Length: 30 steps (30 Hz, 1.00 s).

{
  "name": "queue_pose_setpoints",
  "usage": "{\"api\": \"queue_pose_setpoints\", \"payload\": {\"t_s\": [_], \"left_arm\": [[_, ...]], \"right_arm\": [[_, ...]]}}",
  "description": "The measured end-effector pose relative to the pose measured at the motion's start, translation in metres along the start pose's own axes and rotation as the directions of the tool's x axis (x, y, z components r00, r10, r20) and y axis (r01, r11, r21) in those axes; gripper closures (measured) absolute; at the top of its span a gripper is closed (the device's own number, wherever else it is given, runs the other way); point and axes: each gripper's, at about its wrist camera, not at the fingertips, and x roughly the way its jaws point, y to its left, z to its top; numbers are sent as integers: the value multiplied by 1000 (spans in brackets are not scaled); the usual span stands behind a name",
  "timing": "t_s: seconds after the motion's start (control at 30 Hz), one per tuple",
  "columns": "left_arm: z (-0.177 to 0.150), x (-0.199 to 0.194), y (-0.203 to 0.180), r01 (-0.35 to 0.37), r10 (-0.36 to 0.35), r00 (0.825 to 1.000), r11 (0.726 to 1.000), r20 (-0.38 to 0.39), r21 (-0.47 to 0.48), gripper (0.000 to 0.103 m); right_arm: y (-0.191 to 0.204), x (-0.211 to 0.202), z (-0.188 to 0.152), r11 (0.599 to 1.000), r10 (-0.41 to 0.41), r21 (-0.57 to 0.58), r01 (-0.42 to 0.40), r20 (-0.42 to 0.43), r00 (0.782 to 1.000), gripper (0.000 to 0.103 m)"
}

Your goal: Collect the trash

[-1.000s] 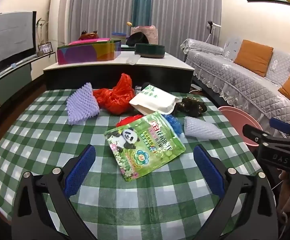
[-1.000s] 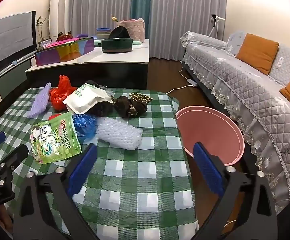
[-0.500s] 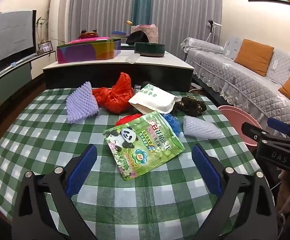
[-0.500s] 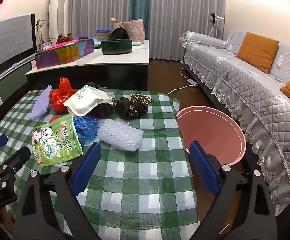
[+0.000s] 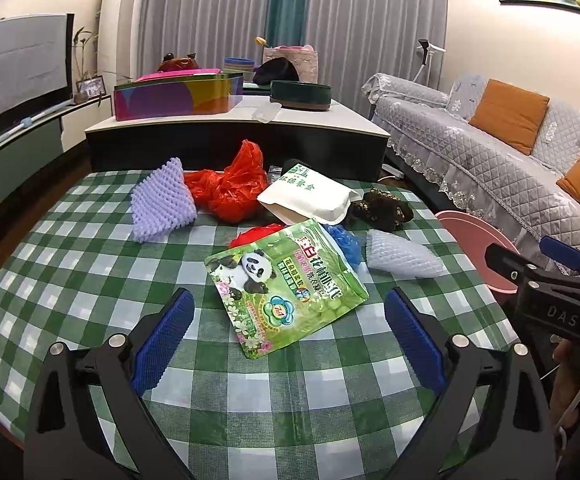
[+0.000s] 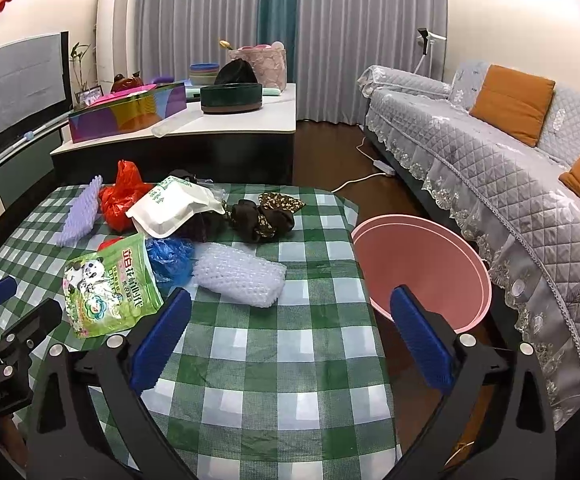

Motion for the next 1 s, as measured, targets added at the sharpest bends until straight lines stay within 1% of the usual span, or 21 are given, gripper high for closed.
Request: {"api": "queue_pose_setpoints", "payload": {"t_s": [1.0], "left_arm": [[0,0,-3,9,-9,1000,1000,-2,7,10]], "right_arm": [[3,-3,0,1000,-4,-10,4,8,1000,5]]}}
